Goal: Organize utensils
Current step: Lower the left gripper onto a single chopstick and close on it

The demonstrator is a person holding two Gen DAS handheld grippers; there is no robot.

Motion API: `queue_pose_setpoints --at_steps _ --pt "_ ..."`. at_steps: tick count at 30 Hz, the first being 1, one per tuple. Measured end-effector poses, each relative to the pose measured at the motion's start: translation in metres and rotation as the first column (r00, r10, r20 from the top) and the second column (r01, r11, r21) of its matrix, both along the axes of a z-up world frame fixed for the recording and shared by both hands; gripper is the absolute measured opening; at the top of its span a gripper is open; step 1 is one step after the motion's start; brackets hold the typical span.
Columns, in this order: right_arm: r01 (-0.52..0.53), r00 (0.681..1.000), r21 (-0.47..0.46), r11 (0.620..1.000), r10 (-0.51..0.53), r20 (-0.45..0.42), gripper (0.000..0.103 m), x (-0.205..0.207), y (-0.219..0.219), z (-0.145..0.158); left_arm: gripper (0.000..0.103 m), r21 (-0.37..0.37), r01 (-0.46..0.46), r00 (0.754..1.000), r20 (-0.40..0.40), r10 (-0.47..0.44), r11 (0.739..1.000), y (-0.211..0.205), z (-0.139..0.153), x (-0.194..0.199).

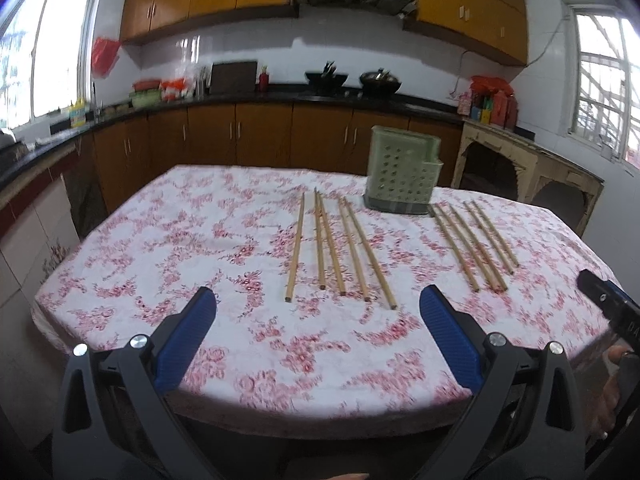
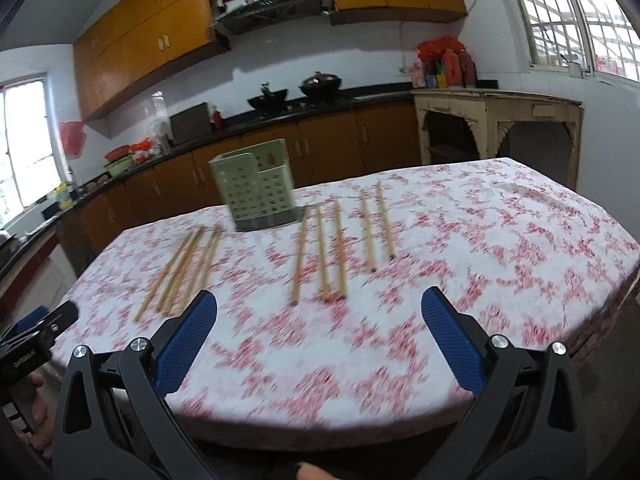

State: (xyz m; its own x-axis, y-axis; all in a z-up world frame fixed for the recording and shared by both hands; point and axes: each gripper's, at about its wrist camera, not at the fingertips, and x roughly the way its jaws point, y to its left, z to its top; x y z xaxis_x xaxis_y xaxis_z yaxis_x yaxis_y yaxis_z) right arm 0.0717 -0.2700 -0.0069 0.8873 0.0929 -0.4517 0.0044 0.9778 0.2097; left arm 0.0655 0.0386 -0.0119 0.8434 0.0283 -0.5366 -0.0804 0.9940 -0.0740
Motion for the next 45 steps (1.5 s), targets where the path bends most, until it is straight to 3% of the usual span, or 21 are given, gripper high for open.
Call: queue_pose_setpoints --at_steps 5,9,13,16,21,26,28,30,33,37,39,45 --pt "0.069 0.995 -0.003 0.998 -0.069 -0.075 0.101 0.053 -0.025 -0.001 0.099 -0.081 -0.032 0.990 -0.138 0.021 0.996 0.029 -0.014 0.055" --pt "0.111 0.981 -0.006 0.994 -0.111 -0.161 0.096 0.099 -0.045 -0.013 0.099 -0.078 -0.070 0.971 -0.235 0.050 0.994 0.051 -0.030 0.098" --pt "0.121 0.950 -0.015 0.992 -0.121 -0.287 0.066 0.146 -0.057 -0.034 0.093 -0.080 -0.050 0.963 -0.270 0.026 0.996 0.061 -0.040 0.126" --pt "0.141 0.923 -0.002 0.990 -0.132 -0.362 0.053 0.173 -0.064 -0.054 0.091 -0.059 -0.023 0.962 -0.273 0.006 0.998 0.060 -0.045 0.142" --pt "0.134 0.910 -0.038 0.990 -0.138 -0.390 0.050 0.188 -0.062 -0.065 0.090 0.030 0.034 0.954 -0.299 -0.023 0.999 0.046 -0.056 0.161" --pt "0.124 0.904 -0.075 0.989 -0.144 -0.402 0.042 0.191 -0.058 -0.073 0.090 0.023 0.054 0.945 -0.324 -0.044 0.998 0.040 -0.066 0.165" --pt "0.125 0.905 -0.080 0.989 -0.147 -0.399 0.040 0.194 -0.058 -0.074 0.081 0.023 0.067 0.939 -0.340 -0.055 0.997 0.038 -0.069 0.169" --pt "0.128 0.905 -0.084 0.988 -0.151 -0.397 0.037 0.194 -0.059 -0.075 0.059 -0.005 0.073 0.924 -0.377 -0.069 0.997 0.040 -0.077 0.175" --pt "0.134 0.905 -0.090 0.987 -0.159 -0.396 0.032 0.196 -0.060 -0.076 0.045 -0.017 0.072 0.922 -0.379 -0.073 0.997 0.044 -0.077 0.178" --pt "0.134 0.903 -0.104 0.985 -0.165 -0.396 0.010 0.202 -0.063 -0.076 0.024 0.010 0.087 0.922 -0.381 -0.077 0.996 0.042 -0.075 0.185" --pt "0.134 0.901 -0.098 0.986 -0.163 -0.402 0.009 0.210 -0.064 -0.076 0.012 0.026 0.092 0.921 -0.382 -0.075 0.995 0.041 -0.074 0.195" --pt "0.171 0.896 -0.081 0.982 -0.189 -0.402 0.008 0.232 -0.071 -0.076 0.008 0.041 0.078 0.929 -0.367 -0.057 0.996 0.044 -0.072 0.244"
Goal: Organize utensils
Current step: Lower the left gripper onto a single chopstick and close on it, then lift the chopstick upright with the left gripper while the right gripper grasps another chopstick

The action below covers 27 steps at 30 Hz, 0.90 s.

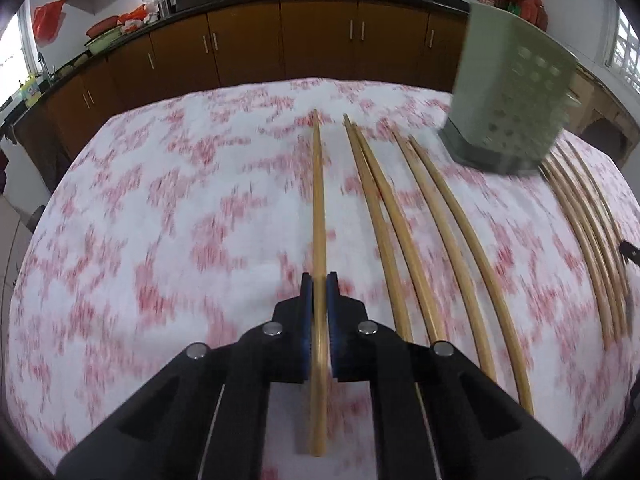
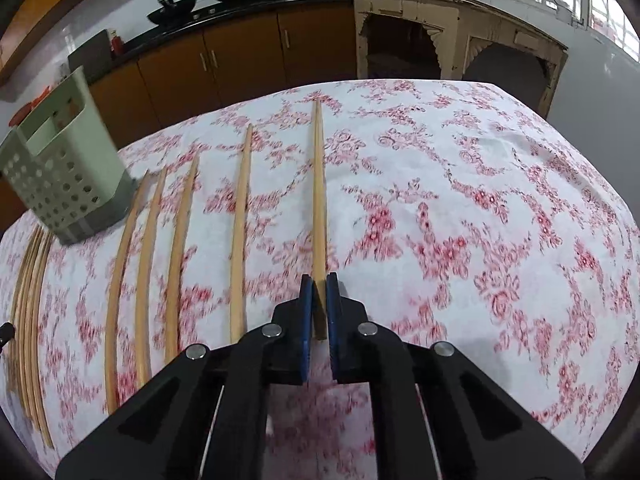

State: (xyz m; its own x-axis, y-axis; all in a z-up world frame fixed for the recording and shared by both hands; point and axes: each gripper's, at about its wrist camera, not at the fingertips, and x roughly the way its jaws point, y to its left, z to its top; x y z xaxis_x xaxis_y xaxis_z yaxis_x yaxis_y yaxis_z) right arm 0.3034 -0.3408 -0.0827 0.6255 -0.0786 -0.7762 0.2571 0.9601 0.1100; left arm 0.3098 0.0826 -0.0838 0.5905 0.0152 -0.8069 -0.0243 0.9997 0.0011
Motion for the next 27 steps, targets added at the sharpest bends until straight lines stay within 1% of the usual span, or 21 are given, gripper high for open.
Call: queue_pose_setpoints --at_steps 2,4,5,6,9,12,19,24,26,27 --pt "0.006 1.000 0.005 1.000 -0.006 0.001 0.008 0.001 -0.001 0.000 0.009 -0.021 -0.002 1.000 0.004 0.002 1.000 0.003 0.000 0.009" --pt "0.002 1.000 -0.003 1.000 -0.002 0.004 0.008 0.000 0.000 -0.001 0.011 -0.040 0.015 1.000 0.007 -0.015 0.999 0.007 0.001 0.008" --pt "-0.003 1.000 -0.010 1.000 0.003 0.007 0.008 -0.001 0.001 -0.001 0.016 -0.042 0.033 0.999 0.013 -0.032 0.999 0.007 0.001 0.006" --pt "-0.002 1.000 -0.009 1.000 0.002 0.011 0.008 -0.002 0.001 -0.002 0.023 -0.036 0.039 0.999 0.017 -0.039 0.999 0.007 0.001 0.004" --pt "0.001 1.000 -0.007 1.000 -0.001 0.015 0.008 -0.002 0.001 -0.002 0.029 0.001 0.049 0.998 0.038 -0.049 0.999 0.007 -0.001 -0.009" --pt "-0.002 1.000 -0.026 1.000 0.003 0.021 0.008 -0.003 0.003 -0.002 0.030 -0.004 0.042 0.998 0.044 -0.042 0.999 0.007 -0.001 -0.015" --pt "-0.003 1.000 -0.021 1.000 0.003 0.023 0.008 -0.006 0.003 -0.001 0.030 0.013 0.024 0.999 0.042 -0.025 1.000 0.006 -0.001 -0.018" --pt "-0.002 1.000 -0.020 1.000 0.003 0.023 0.008 -0.005 0.003 -0.001 0.030 0.017 0.013 0.999 0.043 -0.013 1.000 0.007 0.000 -0.027" --pt "-0.002 1.000 -0.020 1.000 0.003 0.023 0.008 -0.005 0.003 -0.001 0.029 0.030 0.012 0.999 0.042 -0.014 0.999 0.005 0.000 -0.028" --pt "-0.002 1.000 -0.019 1.000 0.002 0.022 0.008 -0.005 0.003 -0.002 0.024 0.037 0.017 0.999 0.043 -0.018 0.999 0.003 0.000 -0.029"
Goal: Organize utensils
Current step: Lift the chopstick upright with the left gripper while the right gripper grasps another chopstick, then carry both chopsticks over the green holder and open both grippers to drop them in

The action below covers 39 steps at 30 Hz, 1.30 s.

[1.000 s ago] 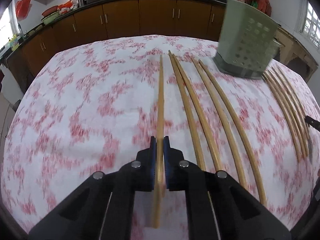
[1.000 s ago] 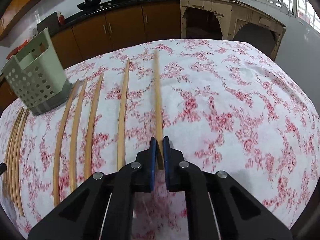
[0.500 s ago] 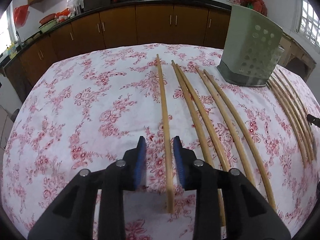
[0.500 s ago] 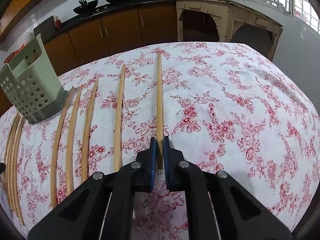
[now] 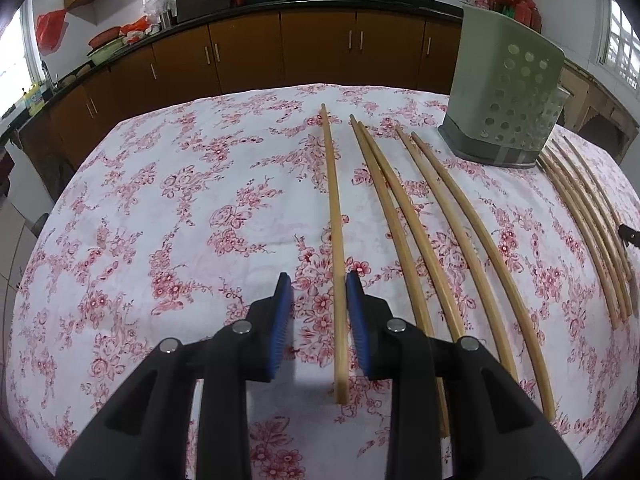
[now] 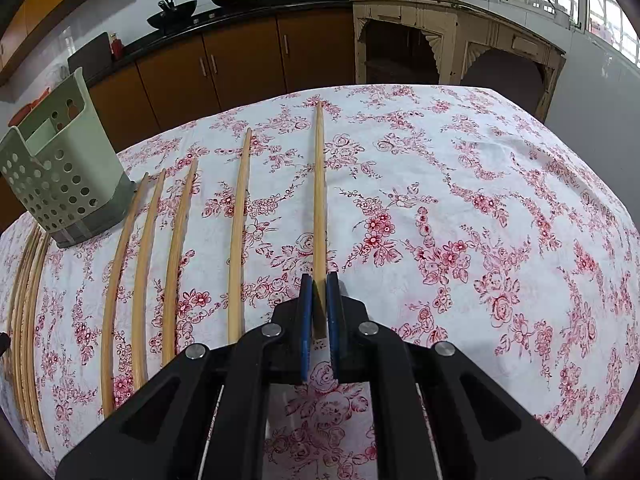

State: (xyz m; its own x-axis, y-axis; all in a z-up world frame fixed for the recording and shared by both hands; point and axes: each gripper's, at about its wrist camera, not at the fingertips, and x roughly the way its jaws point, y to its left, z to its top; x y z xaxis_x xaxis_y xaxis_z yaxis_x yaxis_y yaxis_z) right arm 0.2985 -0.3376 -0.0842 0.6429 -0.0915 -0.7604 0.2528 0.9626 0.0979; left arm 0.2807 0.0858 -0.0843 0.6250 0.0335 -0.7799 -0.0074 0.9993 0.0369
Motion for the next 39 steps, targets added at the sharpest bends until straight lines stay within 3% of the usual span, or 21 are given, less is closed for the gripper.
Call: queue_pose_setpoints --at_steps 3,7,12,18,28,39 --pt "-0.001 1.000 0.009 1.000 0.001 0.002 0.008 0.000 -0.002 0.000 0.008 0.019 0.020 1.000 0.001 -0.020 1.000 -0.006 0.000 -0.002" --pt "-0.011 1.000 0.019 1.000 0.010 0.020 0.008 -0.004 -0.002 0.003 0.008 0.035 0.029 1.000 -0.010 -0.029 0.999 -0.007 0.001 -0.002" --pt "-0.035 0.989 -0.049 0.998 0.041 0.145 0.008 -0.029 0.003 0.036 0.007 0.032 0.050 0.999 0.003 -0.050 0.998 -0.006 0.013 -0.013" --pt "-0.050 0.960 -0.108 0.993 0.078 0.270 0.008 -0.050 0.007 0.075 0.007 0.041 0.069 0.993 0.096 -0.073 0.997 -0.003 0.047 -0.032" --pt "-0.022 0.902 -0.108 0.994 0.066 0.426 0.008 -0.064 0.000 0.124 0.007 0.000 0.072 0.944 0.322 -0.068 0.997 0.006 0.123 -0.053" --pt "-0.022 0.864 -0.060 0.998 0.049 0.501 0.008 -0.058 -0.004 0.158 0.007 -0.039 0.026 0.922 0.388 -0.009 0.999 0.016 0.159 -0.047"
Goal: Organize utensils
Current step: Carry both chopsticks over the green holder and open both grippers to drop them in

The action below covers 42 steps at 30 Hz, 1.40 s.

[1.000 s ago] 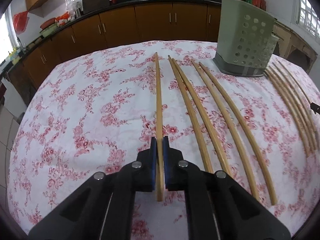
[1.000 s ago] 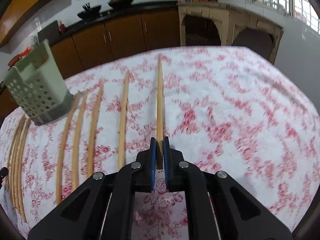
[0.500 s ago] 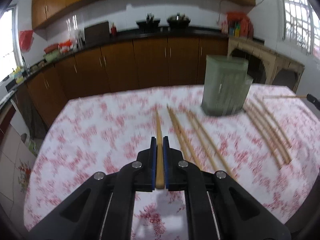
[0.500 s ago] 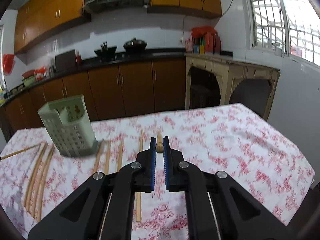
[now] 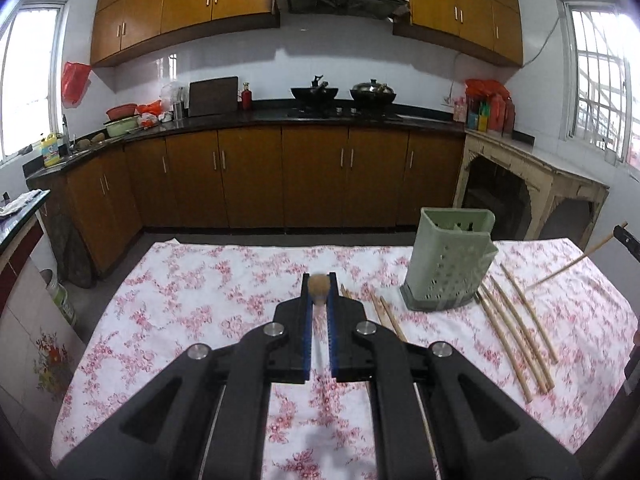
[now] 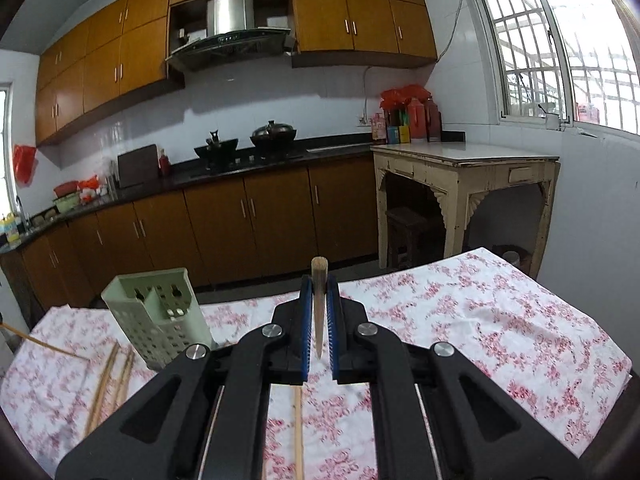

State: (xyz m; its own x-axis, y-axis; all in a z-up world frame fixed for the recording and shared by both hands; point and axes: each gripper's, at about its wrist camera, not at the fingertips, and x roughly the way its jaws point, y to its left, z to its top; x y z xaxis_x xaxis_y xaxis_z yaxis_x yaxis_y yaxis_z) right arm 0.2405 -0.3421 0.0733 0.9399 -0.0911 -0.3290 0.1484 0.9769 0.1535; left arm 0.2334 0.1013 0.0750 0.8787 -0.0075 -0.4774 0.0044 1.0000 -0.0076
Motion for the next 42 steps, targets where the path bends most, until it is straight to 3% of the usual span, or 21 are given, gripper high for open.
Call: queue_pose_setpoints --at_steps 18,28,32,36,42 --pt "-0.027 0.999 0.004 1.000 0.027 0.019 0.008 0.012 0.002 0.042 0.007 -0.002 0.016 0.999 0.046 -0.016 1.000 -0.003 0.040 0.005" --pt "-0.168 0.978 0.099 0.981 0.152 0.145 0.007 0.025 0.022 0.117 0.007 -0.042 0.159 0.979 0.140 -0.152 0.986 -0.039 0.136 0.015" --pt "-0.214 0.966 0.088 0.973 0.198 0.164 0.008 0.038 0.041 0.127 0.007 -0.048 0.220 0.965 0.155 -0.210 0.974 -0.065 0.159 0.029" --pt "-0.250 0.959 0.070 0.966 0.237 0.157 0.007 0.052 0.059 0.123 0.007 -0.053 0.248 0.961 0.138 -0.239 0.967 -0.087 0.163 0.048" --pt "-0.284 0.952 0.081 0.955 0.271 0.142 0.008 0.067 0.072 0.111 0.007 -0.050 0.249 0.965 0.098 -0.244 0.967 -0.107 0.142 0.079"
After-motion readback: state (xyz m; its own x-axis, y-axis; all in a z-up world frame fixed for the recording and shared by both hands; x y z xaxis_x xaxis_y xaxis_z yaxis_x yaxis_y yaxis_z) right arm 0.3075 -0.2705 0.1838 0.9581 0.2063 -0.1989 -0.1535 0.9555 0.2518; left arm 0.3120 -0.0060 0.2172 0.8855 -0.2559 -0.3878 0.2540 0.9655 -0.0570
